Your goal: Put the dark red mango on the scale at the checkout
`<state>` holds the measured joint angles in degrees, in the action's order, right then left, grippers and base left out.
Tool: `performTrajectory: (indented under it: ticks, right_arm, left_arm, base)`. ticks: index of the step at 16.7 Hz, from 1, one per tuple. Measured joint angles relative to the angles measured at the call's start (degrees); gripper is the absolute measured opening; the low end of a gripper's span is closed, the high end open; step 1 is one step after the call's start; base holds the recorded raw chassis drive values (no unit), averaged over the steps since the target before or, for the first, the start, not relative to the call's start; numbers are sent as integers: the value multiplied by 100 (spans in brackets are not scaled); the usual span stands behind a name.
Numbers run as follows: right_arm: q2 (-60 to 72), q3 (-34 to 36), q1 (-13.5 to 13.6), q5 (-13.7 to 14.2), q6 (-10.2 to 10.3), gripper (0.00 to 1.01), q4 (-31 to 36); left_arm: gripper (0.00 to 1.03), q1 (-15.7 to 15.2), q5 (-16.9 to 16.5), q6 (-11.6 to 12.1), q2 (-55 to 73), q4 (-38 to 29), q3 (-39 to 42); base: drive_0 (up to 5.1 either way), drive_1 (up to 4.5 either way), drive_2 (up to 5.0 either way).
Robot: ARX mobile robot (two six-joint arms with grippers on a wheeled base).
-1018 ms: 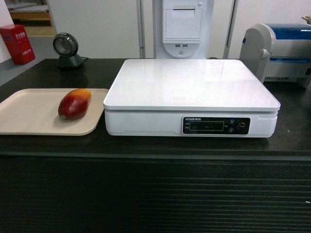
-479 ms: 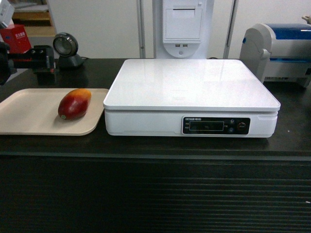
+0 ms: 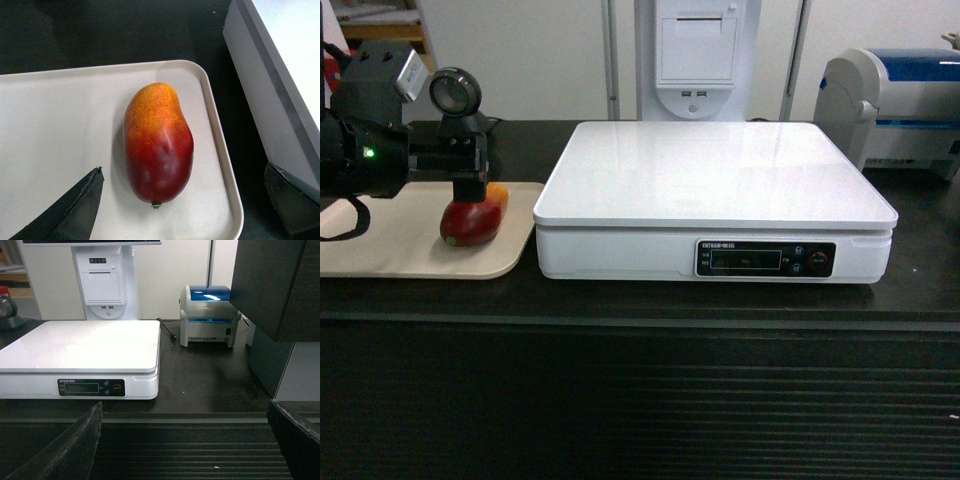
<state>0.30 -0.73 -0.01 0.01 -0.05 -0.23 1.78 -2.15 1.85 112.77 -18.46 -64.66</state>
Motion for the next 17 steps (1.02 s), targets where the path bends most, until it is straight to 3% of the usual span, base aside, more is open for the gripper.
performTrajectory:
  ticks: [7, 12, 17]
  right_arm:
    - [0, 0, 0, 0, 0, 98, 0]
    - [0, 0, 0, 0, 0, 98, 0]
    - [0, 0, 0, 0, 0, 98, 0]
  left_arm:
    - [98, -24, -109, -37, 358, 227, -341]
    - [98, -85, -275, -39, 800, 651, -968]
    - [98, -201, -240, -37, 1346, 949, -1666]
  base:
    - [0, 0, 0]
    - [0, 0, 0]
    - [0, 0, 0]
